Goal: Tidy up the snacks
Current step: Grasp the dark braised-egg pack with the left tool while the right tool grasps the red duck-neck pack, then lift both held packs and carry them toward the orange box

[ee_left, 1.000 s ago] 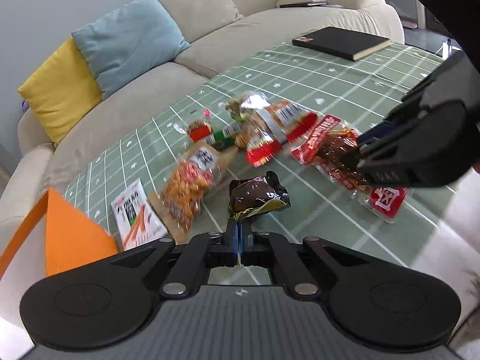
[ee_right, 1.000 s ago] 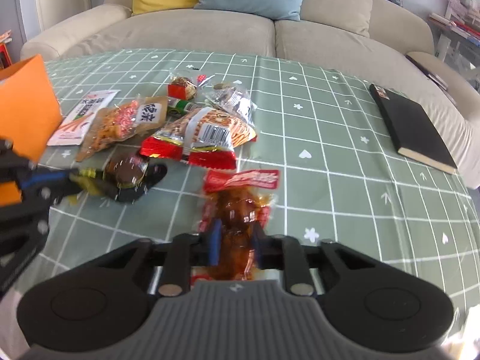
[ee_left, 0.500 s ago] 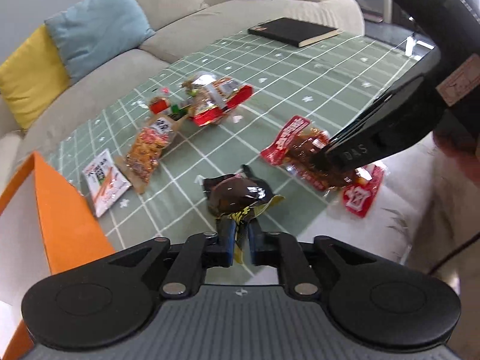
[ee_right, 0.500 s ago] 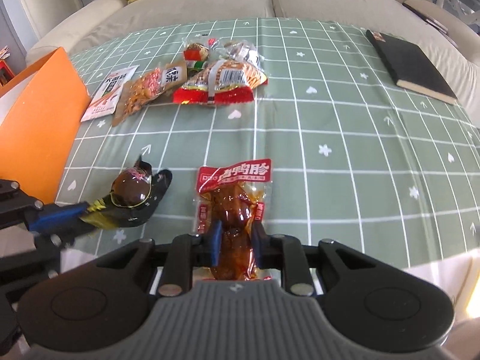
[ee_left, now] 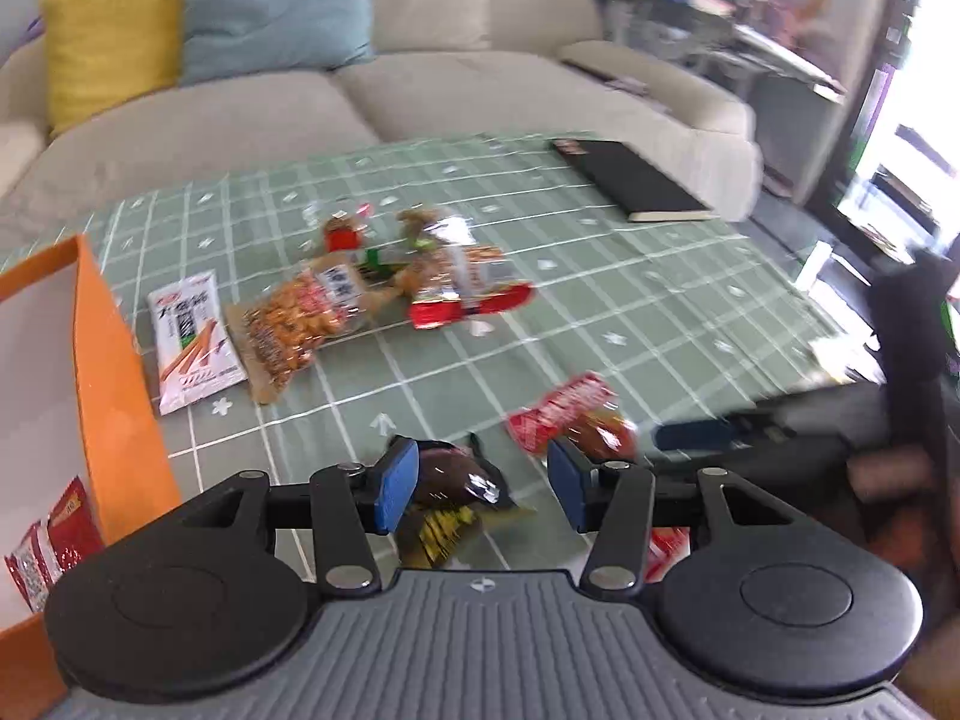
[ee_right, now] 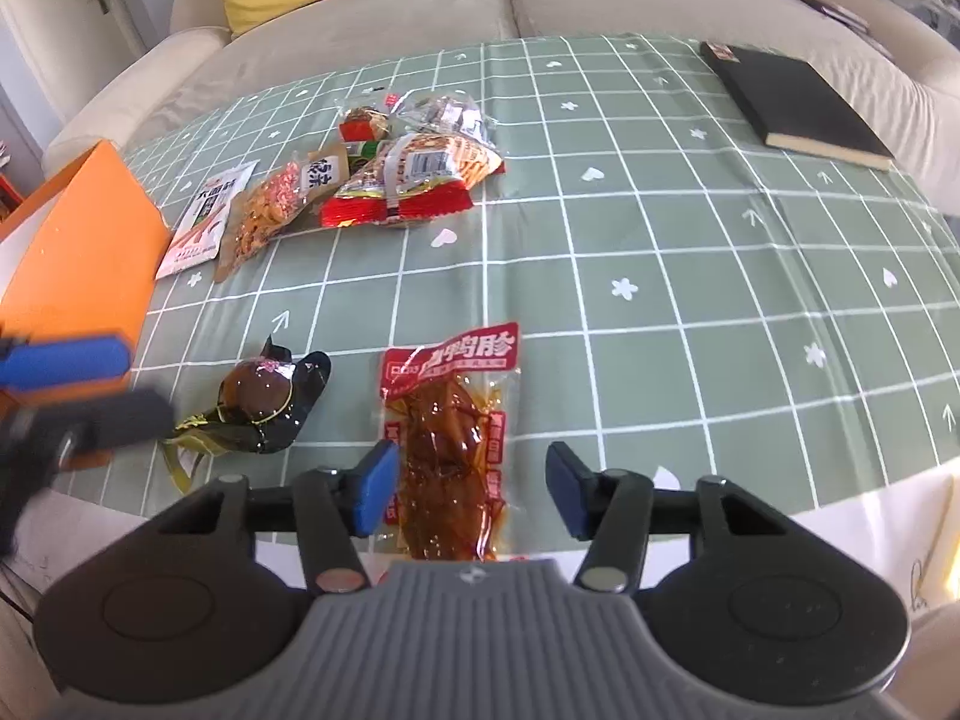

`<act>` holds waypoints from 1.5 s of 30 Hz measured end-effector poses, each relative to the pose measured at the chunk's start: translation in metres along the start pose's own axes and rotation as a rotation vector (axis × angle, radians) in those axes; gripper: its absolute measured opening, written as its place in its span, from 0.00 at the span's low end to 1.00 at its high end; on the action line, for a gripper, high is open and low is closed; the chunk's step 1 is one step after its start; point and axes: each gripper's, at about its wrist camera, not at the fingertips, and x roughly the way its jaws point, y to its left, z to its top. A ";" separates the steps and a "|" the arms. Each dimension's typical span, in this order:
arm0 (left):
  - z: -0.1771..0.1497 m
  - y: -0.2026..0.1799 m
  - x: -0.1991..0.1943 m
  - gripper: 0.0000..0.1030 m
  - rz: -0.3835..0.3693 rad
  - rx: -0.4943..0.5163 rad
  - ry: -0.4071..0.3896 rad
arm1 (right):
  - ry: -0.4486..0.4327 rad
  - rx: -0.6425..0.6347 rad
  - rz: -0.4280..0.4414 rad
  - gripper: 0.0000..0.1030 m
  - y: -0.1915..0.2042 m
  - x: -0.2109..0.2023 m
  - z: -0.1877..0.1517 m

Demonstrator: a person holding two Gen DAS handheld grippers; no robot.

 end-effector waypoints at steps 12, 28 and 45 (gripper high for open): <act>-0.003 0.022 0.060 0.68 0.063 -0.151 0.159 | 0.004 -0.160 -0.028 0.68 0.020 0.019 0.002; -0.009 0.013 0.068 0.57 0.081 -0.099 0.130 | -0.026 -0.222 -0.044 0.58 0.031 0.027 0.001; -0.003 0.007 0.038 0.54 0.078 -0.104 0.037 | -0.062 -0.185 -0.071 0.45 0.026 0.014 0.003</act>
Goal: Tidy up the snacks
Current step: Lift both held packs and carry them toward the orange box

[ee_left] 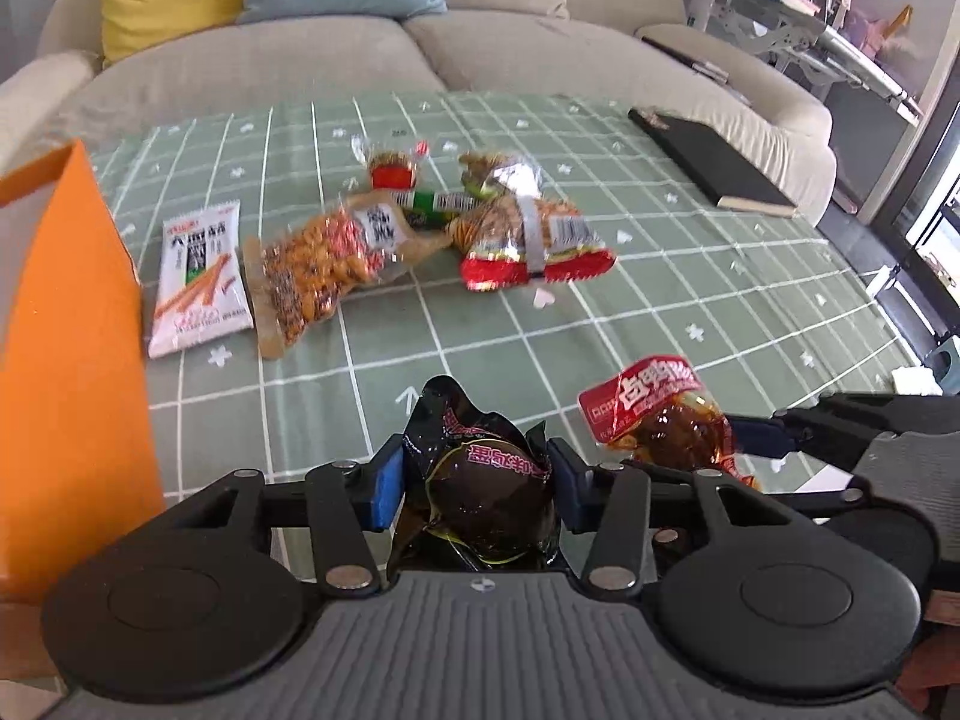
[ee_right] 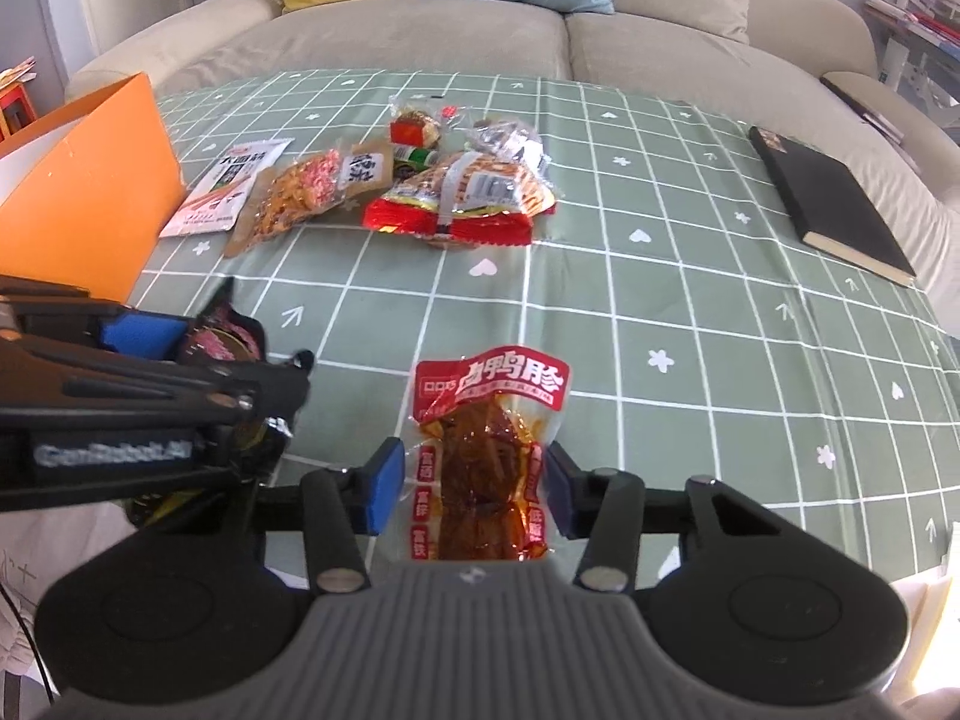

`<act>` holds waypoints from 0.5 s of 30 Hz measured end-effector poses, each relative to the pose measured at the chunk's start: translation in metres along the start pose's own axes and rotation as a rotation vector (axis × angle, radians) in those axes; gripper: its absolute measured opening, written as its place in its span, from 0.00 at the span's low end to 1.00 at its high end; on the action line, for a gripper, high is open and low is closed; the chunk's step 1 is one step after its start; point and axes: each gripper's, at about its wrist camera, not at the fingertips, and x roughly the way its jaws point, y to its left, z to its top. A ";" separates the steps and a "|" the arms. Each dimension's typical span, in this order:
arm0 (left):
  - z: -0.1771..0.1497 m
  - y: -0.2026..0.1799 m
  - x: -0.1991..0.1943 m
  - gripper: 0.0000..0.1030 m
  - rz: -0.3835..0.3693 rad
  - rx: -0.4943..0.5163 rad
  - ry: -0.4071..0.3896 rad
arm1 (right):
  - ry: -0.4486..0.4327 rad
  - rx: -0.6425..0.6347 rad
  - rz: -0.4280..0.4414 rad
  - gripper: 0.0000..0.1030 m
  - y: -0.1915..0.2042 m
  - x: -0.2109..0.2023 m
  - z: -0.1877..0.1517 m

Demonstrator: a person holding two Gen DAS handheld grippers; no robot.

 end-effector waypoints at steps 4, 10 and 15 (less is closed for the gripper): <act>0.006 -0.003 -0.016 0.54 -0.005 0.000 -0.038 | 0.010 0.069 0.024 0.46 -0.010 -0.002 0.000; 0.013 -0.001 -0.041 0.54 0.008 0.009 -0.078 | -0.011 0.152 0.066 0.46 -0.016 -0.013 0.003; 0.016 0.007 -0.061 0.54 0.024 0.005 -0.113 | -0.054 0.143 0.068 0.45 -0.007 -0.030 0.010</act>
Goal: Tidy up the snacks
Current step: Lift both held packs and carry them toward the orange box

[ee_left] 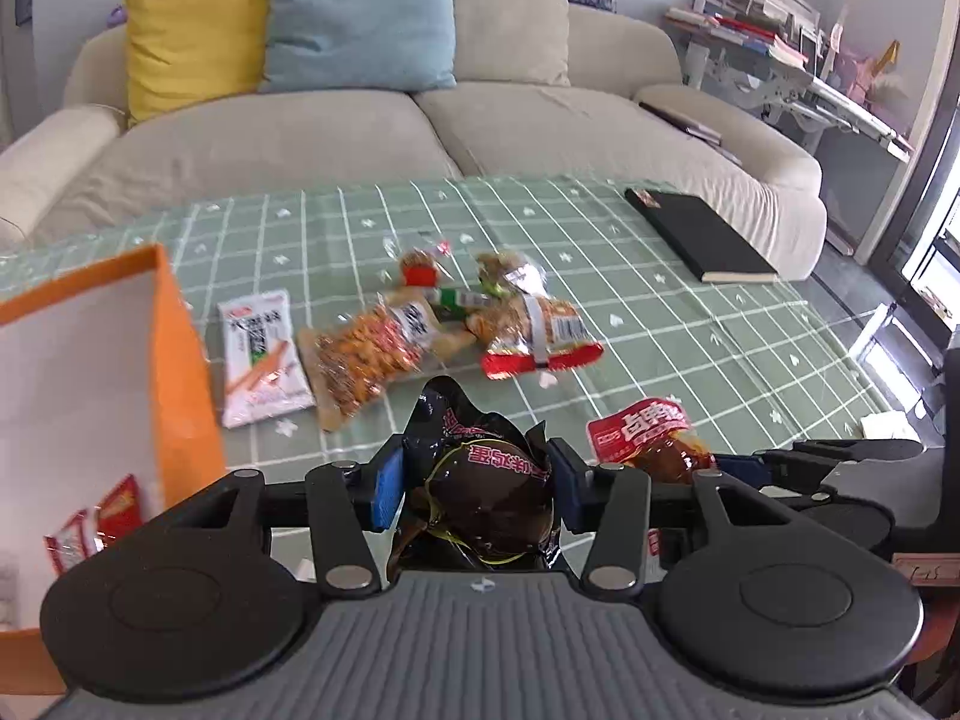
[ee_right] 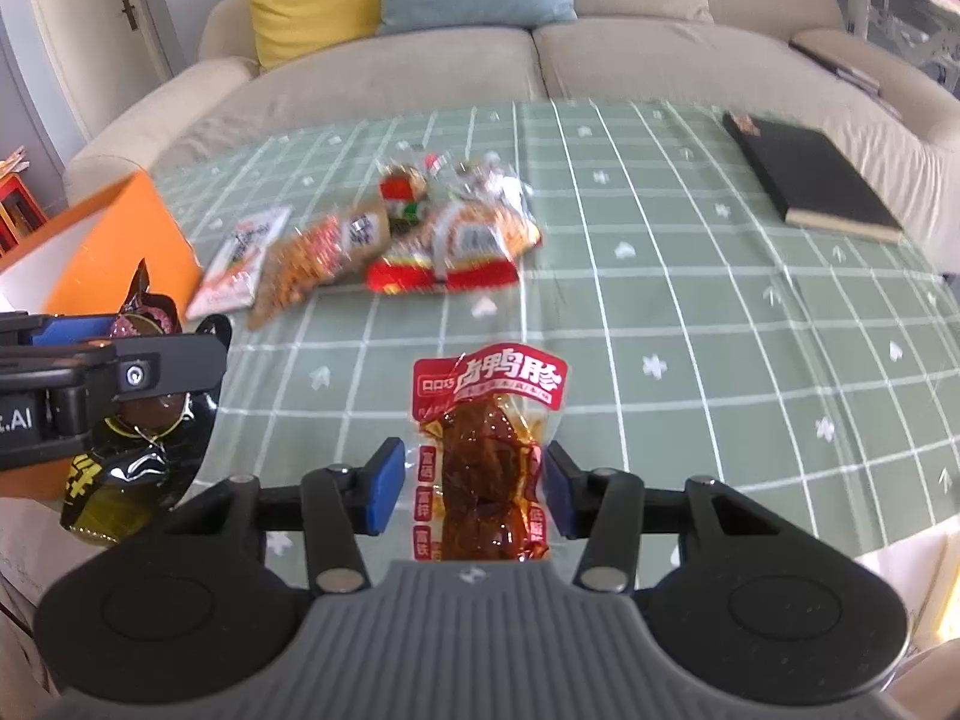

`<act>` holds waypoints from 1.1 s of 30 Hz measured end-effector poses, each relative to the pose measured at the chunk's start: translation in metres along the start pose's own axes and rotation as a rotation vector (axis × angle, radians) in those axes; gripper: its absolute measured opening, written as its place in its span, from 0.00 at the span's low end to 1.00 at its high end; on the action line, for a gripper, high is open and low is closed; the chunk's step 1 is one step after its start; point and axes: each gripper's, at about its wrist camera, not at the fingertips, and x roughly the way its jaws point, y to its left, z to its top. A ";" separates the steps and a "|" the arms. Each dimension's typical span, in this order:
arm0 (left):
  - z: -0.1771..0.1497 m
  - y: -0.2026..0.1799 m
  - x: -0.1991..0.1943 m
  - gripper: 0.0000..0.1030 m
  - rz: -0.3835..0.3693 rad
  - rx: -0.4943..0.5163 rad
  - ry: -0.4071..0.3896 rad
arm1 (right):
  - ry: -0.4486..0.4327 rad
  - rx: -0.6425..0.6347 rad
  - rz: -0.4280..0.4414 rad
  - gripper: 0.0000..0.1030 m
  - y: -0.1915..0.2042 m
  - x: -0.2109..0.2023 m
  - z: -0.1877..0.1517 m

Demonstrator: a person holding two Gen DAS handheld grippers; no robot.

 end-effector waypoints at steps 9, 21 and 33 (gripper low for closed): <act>0.012 0.039 -0.031 0.54 0.060 -0.063 -0.049 | -0.099 -0.052 0.039 0.45 0.036 -0.037 0.035; 0.019 0.100 -0.065 0.54 0.181 -0.106 -0.114 | -0.162 -0.134 0.216 0.45 0.125 -0.056 0.085; 0.012 0.187 -0.059 0.54 0.334 -0.227 -0.036 | -0.114 -0.288 0.307 0.45 0.232 -0.025 0.110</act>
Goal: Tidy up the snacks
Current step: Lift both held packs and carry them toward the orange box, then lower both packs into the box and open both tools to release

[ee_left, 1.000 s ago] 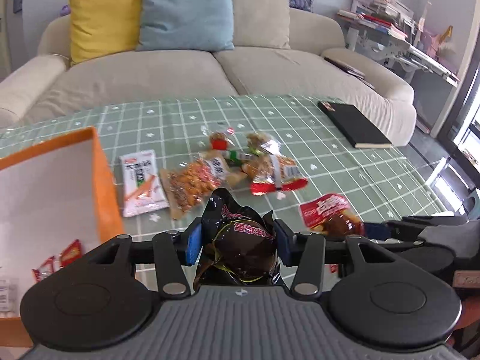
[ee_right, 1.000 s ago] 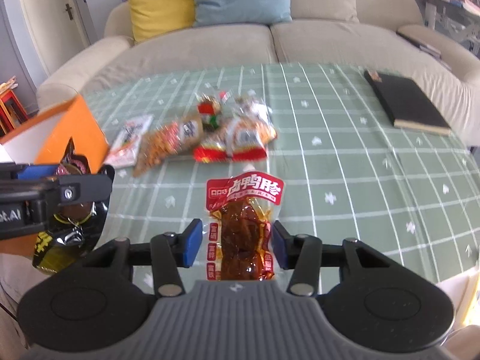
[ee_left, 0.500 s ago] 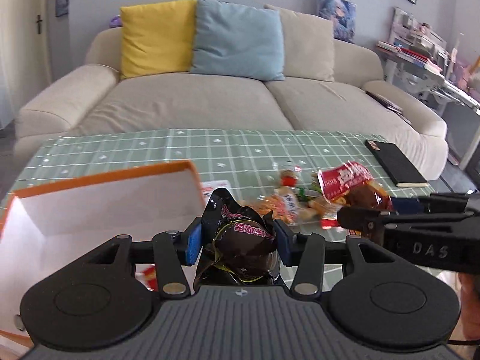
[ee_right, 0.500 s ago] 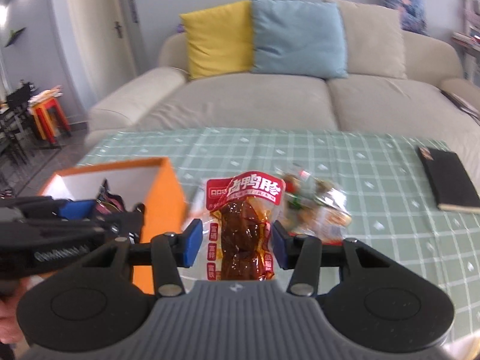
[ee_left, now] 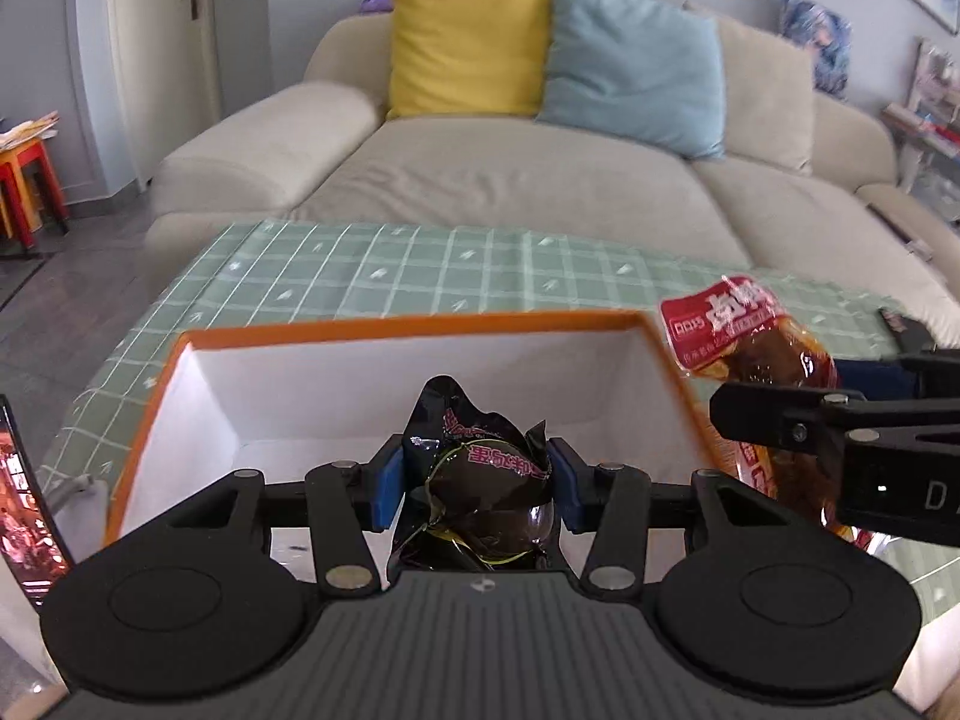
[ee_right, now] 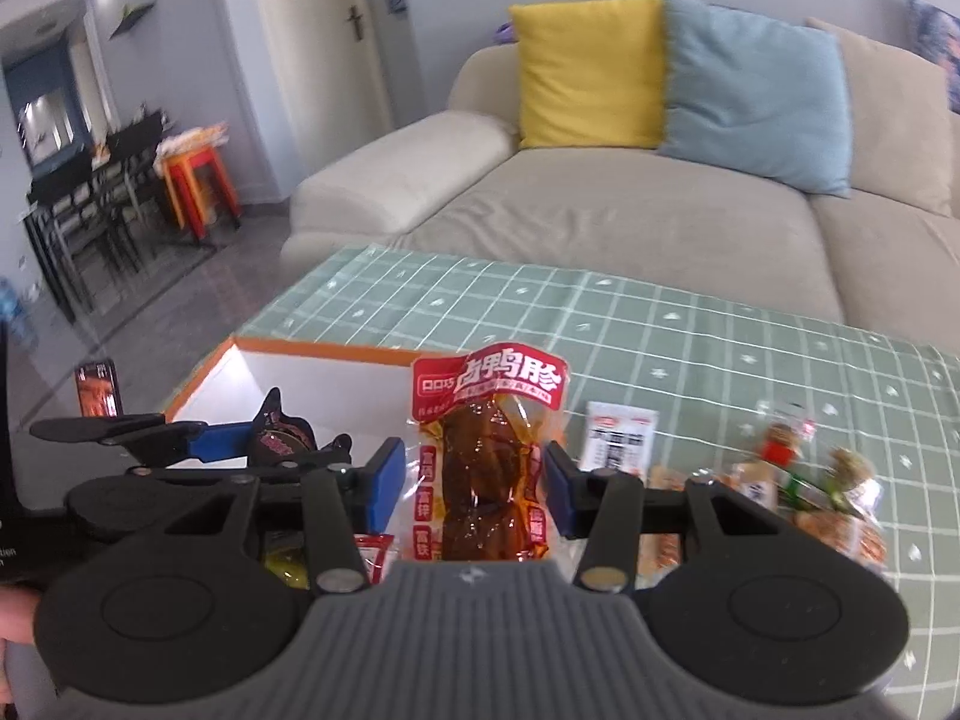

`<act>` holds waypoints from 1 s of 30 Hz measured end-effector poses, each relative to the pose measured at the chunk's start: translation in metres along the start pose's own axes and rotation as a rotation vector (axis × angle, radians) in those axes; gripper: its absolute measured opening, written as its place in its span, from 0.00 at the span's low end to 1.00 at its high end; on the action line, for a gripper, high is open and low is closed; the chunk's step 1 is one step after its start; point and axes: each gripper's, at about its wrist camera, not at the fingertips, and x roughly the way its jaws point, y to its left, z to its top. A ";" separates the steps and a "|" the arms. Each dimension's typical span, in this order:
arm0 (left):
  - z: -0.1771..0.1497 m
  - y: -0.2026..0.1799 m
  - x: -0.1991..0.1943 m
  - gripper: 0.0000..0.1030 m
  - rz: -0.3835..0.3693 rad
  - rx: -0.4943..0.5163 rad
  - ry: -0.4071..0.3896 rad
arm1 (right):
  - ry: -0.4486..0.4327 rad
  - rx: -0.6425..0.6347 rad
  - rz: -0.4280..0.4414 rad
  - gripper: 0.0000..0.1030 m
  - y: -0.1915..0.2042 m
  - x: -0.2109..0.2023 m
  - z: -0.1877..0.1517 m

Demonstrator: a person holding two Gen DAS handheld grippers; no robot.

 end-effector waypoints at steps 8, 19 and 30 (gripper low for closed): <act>-0.008 0.035 0.040 0.54 0.070 -0.034 0.116 | 0.114 -0.138 -0.049 0.46 0.035 0.075 0.003; -0.001 0.050 0.072 0.54 0.083 -0.019 0.295 | 0.269 -0.156 -0.103 0.46 0.043 0.139 0.001; -0.007 0.055 0.069 0.54 0.107 0.001 0.325 | 0.220 -0.133 -0.154 0.48 0.055 0.140 -0.007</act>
